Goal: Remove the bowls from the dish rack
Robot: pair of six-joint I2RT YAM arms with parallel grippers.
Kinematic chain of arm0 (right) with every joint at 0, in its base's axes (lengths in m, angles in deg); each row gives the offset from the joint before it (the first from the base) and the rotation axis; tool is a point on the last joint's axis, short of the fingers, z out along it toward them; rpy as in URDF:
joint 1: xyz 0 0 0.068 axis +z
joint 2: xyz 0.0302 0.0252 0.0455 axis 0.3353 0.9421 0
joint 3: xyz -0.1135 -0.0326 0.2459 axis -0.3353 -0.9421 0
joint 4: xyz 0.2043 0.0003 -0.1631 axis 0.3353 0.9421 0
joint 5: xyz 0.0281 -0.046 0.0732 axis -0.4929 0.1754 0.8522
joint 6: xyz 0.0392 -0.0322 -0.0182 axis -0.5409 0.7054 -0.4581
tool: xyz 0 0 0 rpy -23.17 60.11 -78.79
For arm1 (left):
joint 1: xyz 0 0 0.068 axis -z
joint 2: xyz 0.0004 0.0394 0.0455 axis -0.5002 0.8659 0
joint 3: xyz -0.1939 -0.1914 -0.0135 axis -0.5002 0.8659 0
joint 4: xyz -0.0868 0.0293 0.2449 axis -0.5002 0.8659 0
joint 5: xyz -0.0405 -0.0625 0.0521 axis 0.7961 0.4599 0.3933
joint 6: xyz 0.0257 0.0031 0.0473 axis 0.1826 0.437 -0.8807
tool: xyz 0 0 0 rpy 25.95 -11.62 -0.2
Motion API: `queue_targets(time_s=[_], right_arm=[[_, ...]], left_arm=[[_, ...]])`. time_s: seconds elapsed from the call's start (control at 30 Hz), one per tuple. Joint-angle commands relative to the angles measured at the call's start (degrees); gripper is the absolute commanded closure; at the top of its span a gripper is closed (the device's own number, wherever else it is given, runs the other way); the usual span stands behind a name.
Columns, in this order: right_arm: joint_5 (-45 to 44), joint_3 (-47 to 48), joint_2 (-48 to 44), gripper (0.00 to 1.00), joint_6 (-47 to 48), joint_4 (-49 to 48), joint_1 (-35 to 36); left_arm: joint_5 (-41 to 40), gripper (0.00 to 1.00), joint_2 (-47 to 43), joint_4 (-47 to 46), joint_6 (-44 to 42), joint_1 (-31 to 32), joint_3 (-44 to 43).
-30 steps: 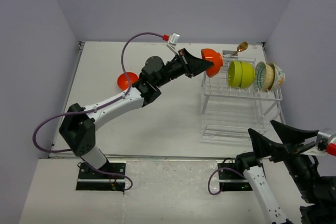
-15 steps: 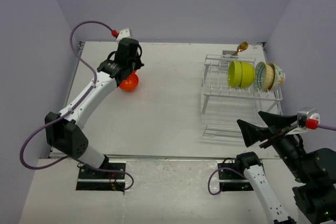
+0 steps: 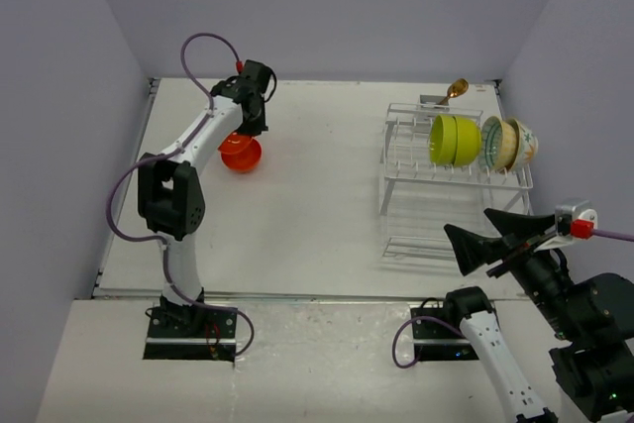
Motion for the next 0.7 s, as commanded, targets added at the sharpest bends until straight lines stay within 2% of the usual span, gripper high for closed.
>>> queue_targets(time_s=[0.0, 0.13, 0.53, 0.63, 0.67], right_arm=[[2.15, -0.22, -0.46, 0.01, 1.17, -1.16, 0.10], [2.41, -0.92, -1.08, 0.01, 1.17, -1.51, 0.10], [2.32, -1.62, -1.43, 0.01, 1.08, -1.78, 0.01], [2.24, -1.63, -1.34, 0.01, 0.99, -1.69, 0.01], [2.24, -1.54, -1.34, 0.01, 0.99, -1.69, 0.10]], left_arm=[[2.53, 1.00, 1.35, 1.31, -3.86, -1.16, -5.85], [2.97, 1.00, 3.90, 2.19, -4.30, -1.16, -7.08], [3.15, 1.00, 5.49, 0.52, -4.39, -1.16, -1.81], [3.49, 0.93, 6.19, 0.87, -4.22, -1.16, -1.11], [3.76, 0.86, 5.84, 0.26, -4.22, -1.16, 0.03]])
